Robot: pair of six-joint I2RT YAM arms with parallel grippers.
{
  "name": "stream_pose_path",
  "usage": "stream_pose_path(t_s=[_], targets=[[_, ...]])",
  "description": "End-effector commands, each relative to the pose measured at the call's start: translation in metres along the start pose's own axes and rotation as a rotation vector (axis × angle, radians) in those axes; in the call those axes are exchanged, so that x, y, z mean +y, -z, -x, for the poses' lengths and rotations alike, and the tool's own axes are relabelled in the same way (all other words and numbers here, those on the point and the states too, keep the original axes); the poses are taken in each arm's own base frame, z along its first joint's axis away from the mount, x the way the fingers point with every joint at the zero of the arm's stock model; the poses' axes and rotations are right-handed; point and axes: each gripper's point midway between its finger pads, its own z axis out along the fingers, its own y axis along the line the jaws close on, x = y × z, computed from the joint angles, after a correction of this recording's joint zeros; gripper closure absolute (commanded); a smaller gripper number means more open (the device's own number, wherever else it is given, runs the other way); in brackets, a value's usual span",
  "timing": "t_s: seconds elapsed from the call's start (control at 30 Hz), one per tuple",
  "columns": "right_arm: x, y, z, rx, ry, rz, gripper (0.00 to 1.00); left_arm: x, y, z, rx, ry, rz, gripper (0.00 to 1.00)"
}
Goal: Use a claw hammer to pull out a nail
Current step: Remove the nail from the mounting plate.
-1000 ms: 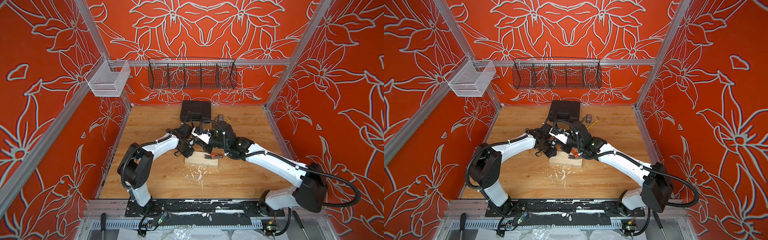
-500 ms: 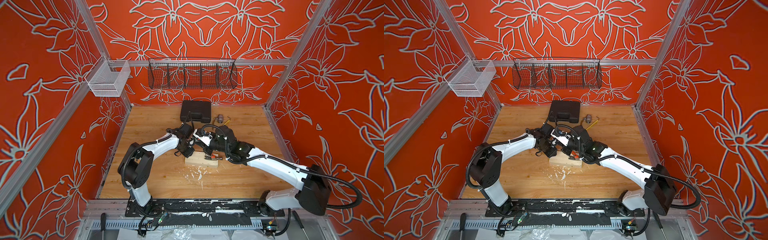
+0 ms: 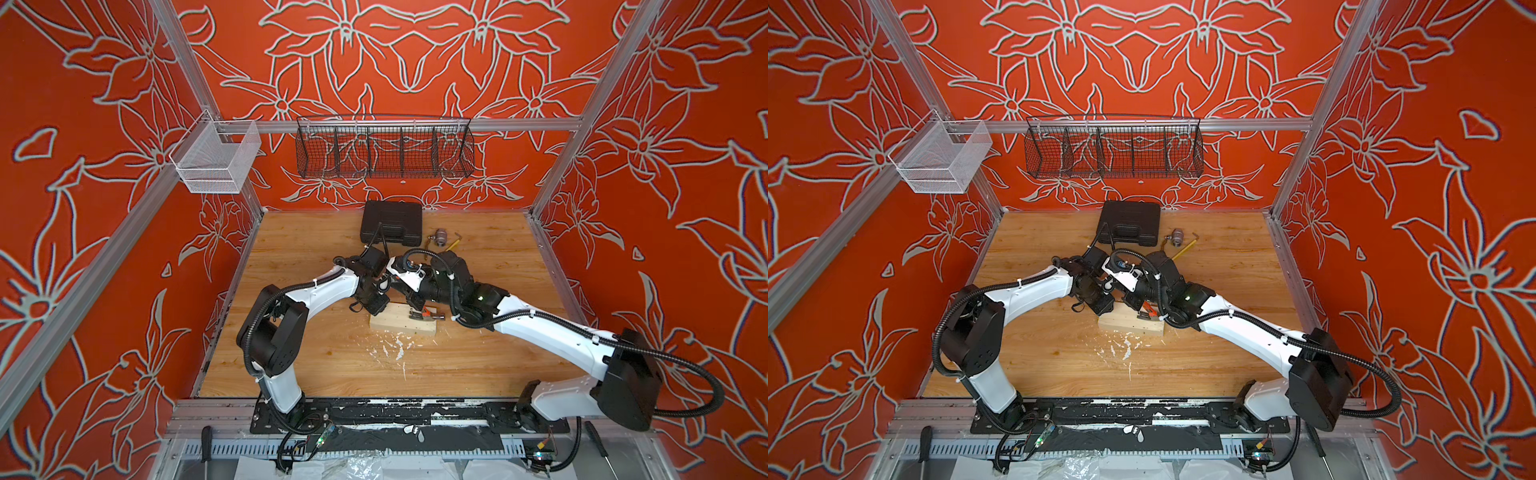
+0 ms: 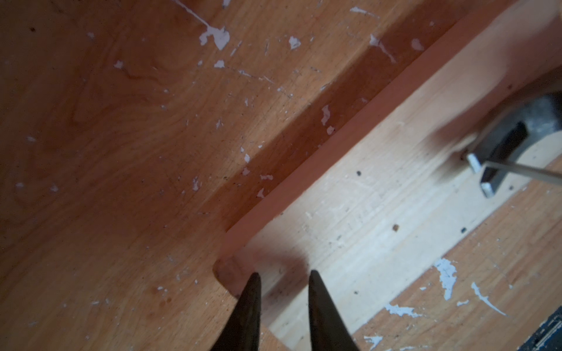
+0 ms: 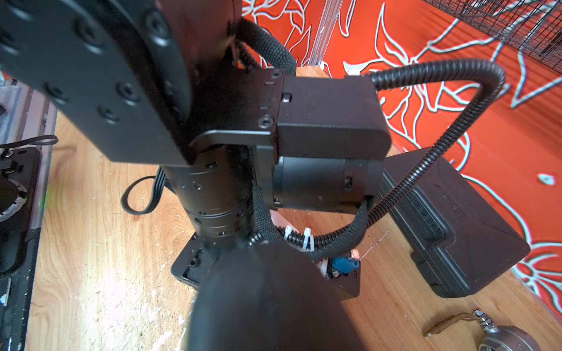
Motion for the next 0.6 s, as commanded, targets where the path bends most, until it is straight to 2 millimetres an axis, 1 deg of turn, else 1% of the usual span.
stream_pose_path(t_s=[0.0,0.2,0.43,0.57], targets=[[-0.005,0.009,0.031,-0.122,0.026,-0.037,1.00,-0.002,-0.030,-0.038,0.157,0.019,-0.011,0.73],[-0.006,0.020,0.036,-0.197,0.018,-0.063,1.00,-0.001,-0.031,-0.038,0.162,0.025,-0.006,0.73],[-0.003,0.027,0.038,-0.263,0.008,-0.062,1.00,-0.001,-0.033,-0.041,0.179,0.031,-0.006,0.73],[-0.002,0.028,0.034,-0.253,0.004,-0.064,1.00,-0.001,-0.034,-0.042,0.184,0.033,-0.005,0.73]])
